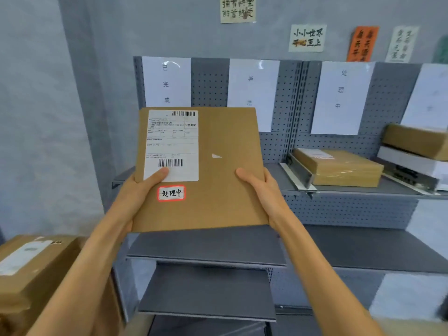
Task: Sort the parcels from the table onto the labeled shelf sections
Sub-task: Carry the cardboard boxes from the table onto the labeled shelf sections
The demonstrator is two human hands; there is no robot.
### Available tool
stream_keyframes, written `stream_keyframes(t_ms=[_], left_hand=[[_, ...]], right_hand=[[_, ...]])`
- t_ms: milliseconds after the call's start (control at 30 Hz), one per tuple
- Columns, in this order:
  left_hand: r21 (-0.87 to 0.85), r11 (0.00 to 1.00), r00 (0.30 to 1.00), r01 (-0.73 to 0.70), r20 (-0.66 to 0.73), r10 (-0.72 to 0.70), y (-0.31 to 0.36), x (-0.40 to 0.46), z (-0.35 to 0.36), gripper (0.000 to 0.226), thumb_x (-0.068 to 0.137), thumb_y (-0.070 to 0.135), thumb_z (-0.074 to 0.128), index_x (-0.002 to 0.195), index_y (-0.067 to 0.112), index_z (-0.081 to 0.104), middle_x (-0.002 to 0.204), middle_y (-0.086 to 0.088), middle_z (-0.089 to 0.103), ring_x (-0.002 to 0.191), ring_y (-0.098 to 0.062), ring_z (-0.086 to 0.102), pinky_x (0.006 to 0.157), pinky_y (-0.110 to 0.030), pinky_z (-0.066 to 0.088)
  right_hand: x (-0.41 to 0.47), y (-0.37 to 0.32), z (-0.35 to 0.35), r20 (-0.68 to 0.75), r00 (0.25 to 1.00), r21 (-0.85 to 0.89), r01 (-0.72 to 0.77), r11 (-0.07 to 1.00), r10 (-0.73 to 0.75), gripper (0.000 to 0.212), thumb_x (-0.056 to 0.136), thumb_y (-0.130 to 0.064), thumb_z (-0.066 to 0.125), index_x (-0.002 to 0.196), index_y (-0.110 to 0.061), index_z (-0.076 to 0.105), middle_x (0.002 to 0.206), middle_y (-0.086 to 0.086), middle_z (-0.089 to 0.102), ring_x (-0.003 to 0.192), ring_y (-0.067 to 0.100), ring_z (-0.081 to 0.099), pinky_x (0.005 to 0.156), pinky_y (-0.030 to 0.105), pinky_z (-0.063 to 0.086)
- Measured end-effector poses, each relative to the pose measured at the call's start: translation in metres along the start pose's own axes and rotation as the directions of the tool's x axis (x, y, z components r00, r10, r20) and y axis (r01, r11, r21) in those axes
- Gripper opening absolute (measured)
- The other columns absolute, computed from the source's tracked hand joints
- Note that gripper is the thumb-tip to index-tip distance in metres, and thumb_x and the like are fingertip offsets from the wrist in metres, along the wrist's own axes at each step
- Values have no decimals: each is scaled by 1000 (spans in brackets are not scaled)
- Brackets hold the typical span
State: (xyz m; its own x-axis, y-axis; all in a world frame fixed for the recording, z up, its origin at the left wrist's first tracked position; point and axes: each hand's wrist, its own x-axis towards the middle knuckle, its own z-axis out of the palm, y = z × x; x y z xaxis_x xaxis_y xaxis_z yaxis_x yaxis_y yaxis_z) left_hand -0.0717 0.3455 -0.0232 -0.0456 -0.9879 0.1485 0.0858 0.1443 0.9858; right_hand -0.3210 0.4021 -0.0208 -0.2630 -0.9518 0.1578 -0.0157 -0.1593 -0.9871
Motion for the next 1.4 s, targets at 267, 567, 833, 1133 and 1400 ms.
stream_keyframes(t_ms=[267, 567, 833, 1133, 1400], left_hand=[[-48, 998, 973, 39, 228, -27, -2, -67, 158, 81, 36, 64, 83, 107, 32, 64, 88, 3, 77, 69, -13, 74, 50, -24, 55], [-16, 993, 947, 114, 304, -104, -1, -97, 254, 68, 68, 51, 74, 127, 22, 57, 99, -4, 75, 85, -24, 73, 69, -35, 57], [-27, 985, 921, 172, 360, -151, -5, -85, 308, 44, 83, 42, 70, 121, 21, 62, 96, -3, 76, 81, -20, 73, 64, -32, 57], [80, 977, 881, 196, 423, -212, -3, -3, 365, 40, 81, 45, 71, 110, 18, 69, 98, -7, 75, 87, -23, 71, 73, -34, 56], [113, 977, 853, 181, 477, -213, 10, 89, 417, 30, 84, 41, 71, 108, 23, 67, 97, -3, 75, 86, -18, 70, 71, -31, 55]], right_hand=[[-54, -13, -168, -136, 991, -64, -7, 998, -2, 61, 77, -48, 74, 128, -26, 50, 115, -4, 68, 99, 17, 68, 90, 40, 54], [-93, -21, -273, -221, 975, -92, -31, 995, 10, 52, 78, -50, 72, 119, -26, 50, 113, -3, 67, 99, 19, 67, 89, 39, 53], [-75, -28, -321, -239, 970, -107, -78, 991, 51, 61, 80, -49, 71, 129, -20, 51, 113, 0, 68, 96, 19, 69, 74, 32, 54], [9, -42, -363, -261, 950, -163, -220, 962, 173, 52, 80, -53, 70, 117, -18, 62, 107, 5, 70, 91, 23, 69, 74, 35, 55], [98, -62, -397, -262, 945, -192, -250, 949, 196, 61, 74, -57, 74, 120, -19, 61, 110, 7, 71, 99, 27, 69, 93, 45, 53]])
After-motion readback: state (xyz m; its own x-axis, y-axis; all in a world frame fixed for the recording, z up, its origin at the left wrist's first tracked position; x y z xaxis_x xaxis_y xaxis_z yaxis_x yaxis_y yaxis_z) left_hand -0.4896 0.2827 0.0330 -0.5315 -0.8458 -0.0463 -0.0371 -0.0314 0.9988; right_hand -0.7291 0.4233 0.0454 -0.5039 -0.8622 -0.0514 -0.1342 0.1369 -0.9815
